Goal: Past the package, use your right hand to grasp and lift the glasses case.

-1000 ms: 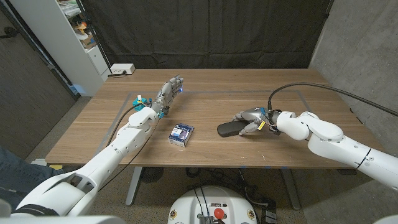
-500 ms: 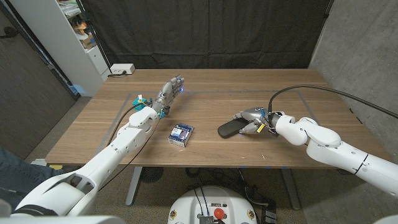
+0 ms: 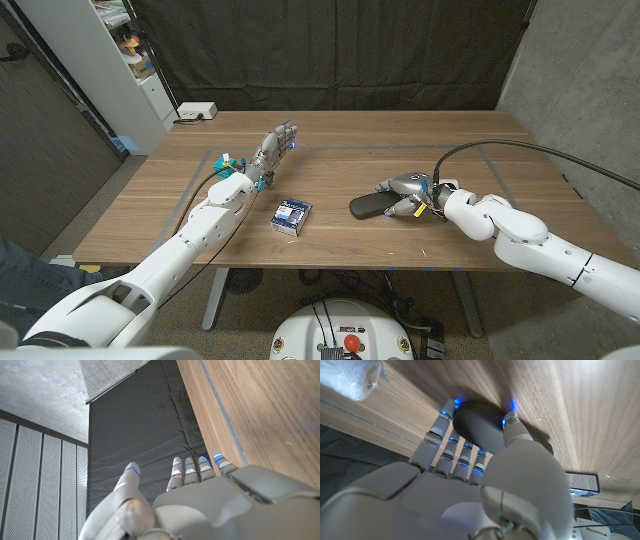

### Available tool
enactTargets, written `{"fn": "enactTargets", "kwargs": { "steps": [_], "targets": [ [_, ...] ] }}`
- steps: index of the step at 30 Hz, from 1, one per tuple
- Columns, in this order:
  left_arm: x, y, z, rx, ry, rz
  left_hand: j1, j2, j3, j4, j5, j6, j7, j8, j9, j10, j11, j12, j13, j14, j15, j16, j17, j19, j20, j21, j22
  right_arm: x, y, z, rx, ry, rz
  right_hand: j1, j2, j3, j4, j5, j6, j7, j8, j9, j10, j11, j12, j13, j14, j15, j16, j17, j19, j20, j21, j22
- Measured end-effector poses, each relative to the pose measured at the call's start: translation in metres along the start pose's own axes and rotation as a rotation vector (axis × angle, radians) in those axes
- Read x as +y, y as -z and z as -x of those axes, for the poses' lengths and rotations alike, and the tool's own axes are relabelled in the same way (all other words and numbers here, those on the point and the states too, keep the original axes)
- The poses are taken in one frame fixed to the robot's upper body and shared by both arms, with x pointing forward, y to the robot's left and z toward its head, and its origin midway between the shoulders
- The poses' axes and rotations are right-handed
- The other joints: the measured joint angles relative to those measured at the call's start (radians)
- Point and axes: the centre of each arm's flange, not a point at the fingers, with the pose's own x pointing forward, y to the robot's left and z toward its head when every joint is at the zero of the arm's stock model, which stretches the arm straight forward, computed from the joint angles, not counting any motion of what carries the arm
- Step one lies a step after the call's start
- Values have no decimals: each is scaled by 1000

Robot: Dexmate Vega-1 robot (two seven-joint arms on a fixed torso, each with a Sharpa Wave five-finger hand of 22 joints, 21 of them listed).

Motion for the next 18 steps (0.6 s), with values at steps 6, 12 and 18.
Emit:
{"fn": "enactTargets", "kwargs": {
  "steps": [6,12,18],
  "targets": [
    [-1,-1,1,-2,1,0,0,0,0,0,0,0,0,0,0,0,0,0,0,0,0,0,0,0,0,0,0,0,0,1,-5,15,2,1,-1,0,0,-3,11,11,0,7,5,-5,8,11,4,-3,0,73,0,0,0,0],
    [-1,-1,1,-4,0,0,0,0,0,0,0,0,0,0,0,0,0,0,0,0,0,0,0,0,0,0,0,-2,1,3,-6,25,2,8,-8,-3,0,-4,17,16,0,14,5,-5,14,20,4,-3,6,92,5,-6,4,0],
    [-1,-2,2,-8,-1,1,0,0,0,0,0,0,0,0,0,0,0,0,0,0,0,0,0,0,0,0,0,-6,2,5,-7,39,2,8,-8,-3,0,-8,18,18,0,19,5,-5,14,27,6,-2,8,96,5,-6,4,0]
  ]
}}
